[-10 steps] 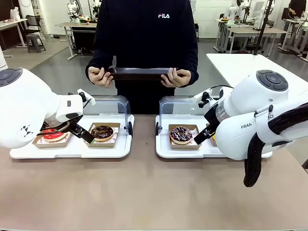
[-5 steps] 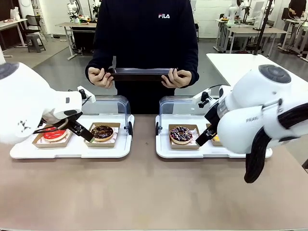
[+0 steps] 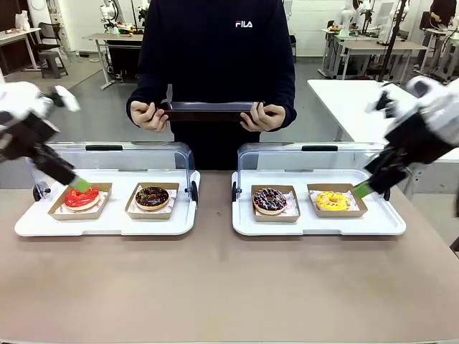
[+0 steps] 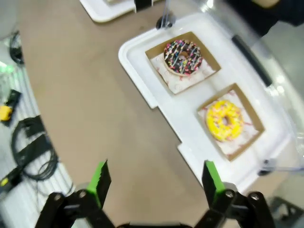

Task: Provide the desired donut to the person.
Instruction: Pick up and lift the Paper togo box containing the Donut pointed at by the person.

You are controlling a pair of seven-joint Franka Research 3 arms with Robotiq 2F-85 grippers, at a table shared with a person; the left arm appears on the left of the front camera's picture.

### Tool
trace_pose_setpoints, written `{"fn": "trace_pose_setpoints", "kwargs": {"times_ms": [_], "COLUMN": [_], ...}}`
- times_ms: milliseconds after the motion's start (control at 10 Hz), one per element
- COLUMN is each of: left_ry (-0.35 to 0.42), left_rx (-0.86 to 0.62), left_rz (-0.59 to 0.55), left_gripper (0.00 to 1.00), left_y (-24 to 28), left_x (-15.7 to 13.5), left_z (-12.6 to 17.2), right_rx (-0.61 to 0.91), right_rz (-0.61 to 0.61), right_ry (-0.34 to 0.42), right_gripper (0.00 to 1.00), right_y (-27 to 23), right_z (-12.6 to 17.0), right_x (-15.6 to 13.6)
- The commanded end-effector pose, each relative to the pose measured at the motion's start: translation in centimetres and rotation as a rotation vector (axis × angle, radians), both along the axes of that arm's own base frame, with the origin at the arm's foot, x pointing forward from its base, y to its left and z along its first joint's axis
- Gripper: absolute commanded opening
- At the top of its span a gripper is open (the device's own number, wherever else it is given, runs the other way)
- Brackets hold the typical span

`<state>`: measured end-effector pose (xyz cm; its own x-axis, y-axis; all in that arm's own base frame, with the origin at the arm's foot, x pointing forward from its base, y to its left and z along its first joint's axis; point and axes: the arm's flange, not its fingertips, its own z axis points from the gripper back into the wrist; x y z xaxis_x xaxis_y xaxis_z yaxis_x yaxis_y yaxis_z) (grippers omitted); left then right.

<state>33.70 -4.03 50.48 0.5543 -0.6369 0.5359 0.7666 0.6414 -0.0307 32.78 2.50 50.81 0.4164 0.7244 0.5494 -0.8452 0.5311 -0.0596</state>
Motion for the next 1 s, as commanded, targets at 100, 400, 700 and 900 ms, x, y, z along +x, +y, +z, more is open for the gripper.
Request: {"fn": "trace_pose_setpoints", "kwargs": {"times_ms": [100,400,700,900], "left_ry": [-0.051,-0.122,-0.152,-0.186], "left_rx": [-0.025,-0.058,-0.046,-0.057], "left_rz": [-0.011,0.012,0.024,0.025], "left_gripper": [1.0,1.0,1.0,1.0], "left_y": [5.9,7.8,7.9,8.2], "left_x": [-3.6,-4.6,-4.8,-5.0], "left_z": [-2.1,-1.3,-0.9,-0.4], "right_rx": [0.119,0.212,0.242,0.244], "right_rz": [0.06,0.061,0.06,0.058], "right_ry": [-0.077,-0.138,-0.174,-0.185], "right_gripper": [1.0,1.0,1.0,1.0], "right_y": [-5.3,-7.5,-7.9,-7.9], "right_z": [0.5,0.7,0.8,0.9], "right_x": [-1.3,-2.1,-2.8,-2.9]}}
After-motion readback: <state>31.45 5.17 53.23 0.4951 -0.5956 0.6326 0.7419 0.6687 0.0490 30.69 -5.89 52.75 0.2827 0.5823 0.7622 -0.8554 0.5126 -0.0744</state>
